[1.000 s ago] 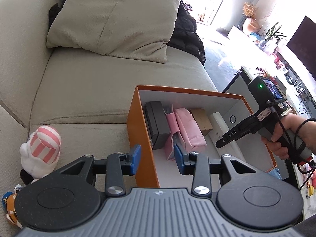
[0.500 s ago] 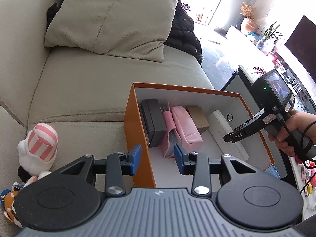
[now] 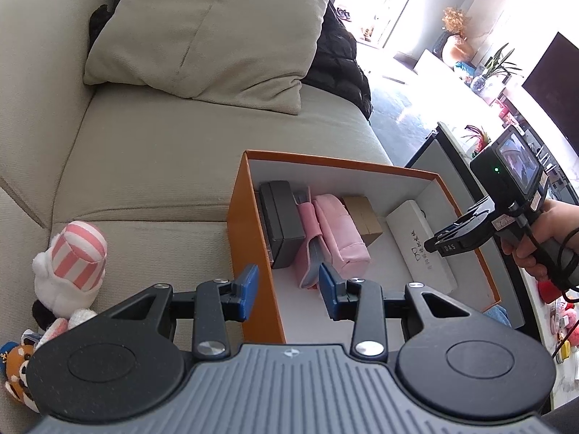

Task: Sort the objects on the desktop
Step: 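Open the right gripper to release the white box inside the orange box, then lift both grippers away from the orange box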

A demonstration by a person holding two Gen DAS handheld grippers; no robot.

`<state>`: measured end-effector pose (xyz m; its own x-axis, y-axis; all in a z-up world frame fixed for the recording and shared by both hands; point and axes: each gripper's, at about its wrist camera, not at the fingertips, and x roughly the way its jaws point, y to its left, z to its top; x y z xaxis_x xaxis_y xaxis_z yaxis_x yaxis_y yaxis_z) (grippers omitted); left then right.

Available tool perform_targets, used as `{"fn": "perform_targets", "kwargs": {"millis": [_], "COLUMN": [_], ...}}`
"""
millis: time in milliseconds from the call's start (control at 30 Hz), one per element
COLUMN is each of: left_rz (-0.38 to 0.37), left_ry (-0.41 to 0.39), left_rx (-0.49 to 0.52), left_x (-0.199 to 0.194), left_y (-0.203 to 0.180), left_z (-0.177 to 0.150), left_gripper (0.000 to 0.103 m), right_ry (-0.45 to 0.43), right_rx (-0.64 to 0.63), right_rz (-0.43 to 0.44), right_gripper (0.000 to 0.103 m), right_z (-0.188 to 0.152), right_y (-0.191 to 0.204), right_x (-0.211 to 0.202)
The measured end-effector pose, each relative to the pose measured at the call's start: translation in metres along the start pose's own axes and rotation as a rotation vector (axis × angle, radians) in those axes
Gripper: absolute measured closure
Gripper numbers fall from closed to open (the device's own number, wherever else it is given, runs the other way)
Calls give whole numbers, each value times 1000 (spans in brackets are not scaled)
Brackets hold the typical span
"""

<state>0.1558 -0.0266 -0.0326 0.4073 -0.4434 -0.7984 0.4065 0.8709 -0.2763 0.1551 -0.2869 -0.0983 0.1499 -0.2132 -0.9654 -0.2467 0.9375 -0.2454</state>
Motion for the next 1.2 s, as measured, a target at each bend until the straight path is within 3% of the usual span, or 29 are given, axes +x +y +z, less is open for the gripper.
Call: {"fn": "perform_targets", "kwargs": {"millis": [200, 367, 567, 667, 833, 1033, 1100, 1200], "left_rz": [-6, -9, -19, -23, -20, -29, -32, -33], "left_ry": [-1, -3, -7, -12, -16, -24, -22, -17], "left_rx": [-18, -18, -14, -14, -19, -31, -32, -30], "left_x": [-3, -4, -5, -6, -9, -12, -11, -9], "left_y": [3, 2, -3, -5, -5, -3, -4, -5], "left_z": [-2, -1, -2, -2, -4, -4, -4, -4], "left_gripper": [61, 61, 61, 61, 61, 61, 61, 61], "right_ry": [26, 4, -11, -17, -22, -45, -64, -82], "right_rx": [84, 108, 249, 156, 70, 43, 73, 156], "right_rz": [39, 20, 141, 48, -78, -152, -104, 69], "right_gripper": [85, 83, 88, 89, 74, 69, 74, 81], "right_z": [2, -2, -9, -6, -6, 1, -6, -7], "right_y": [-14, -11, -29, -12, 12, 16, 11, -9], "right_x": [1, -5, -11, -13, -10, 8, -4, -15]}}
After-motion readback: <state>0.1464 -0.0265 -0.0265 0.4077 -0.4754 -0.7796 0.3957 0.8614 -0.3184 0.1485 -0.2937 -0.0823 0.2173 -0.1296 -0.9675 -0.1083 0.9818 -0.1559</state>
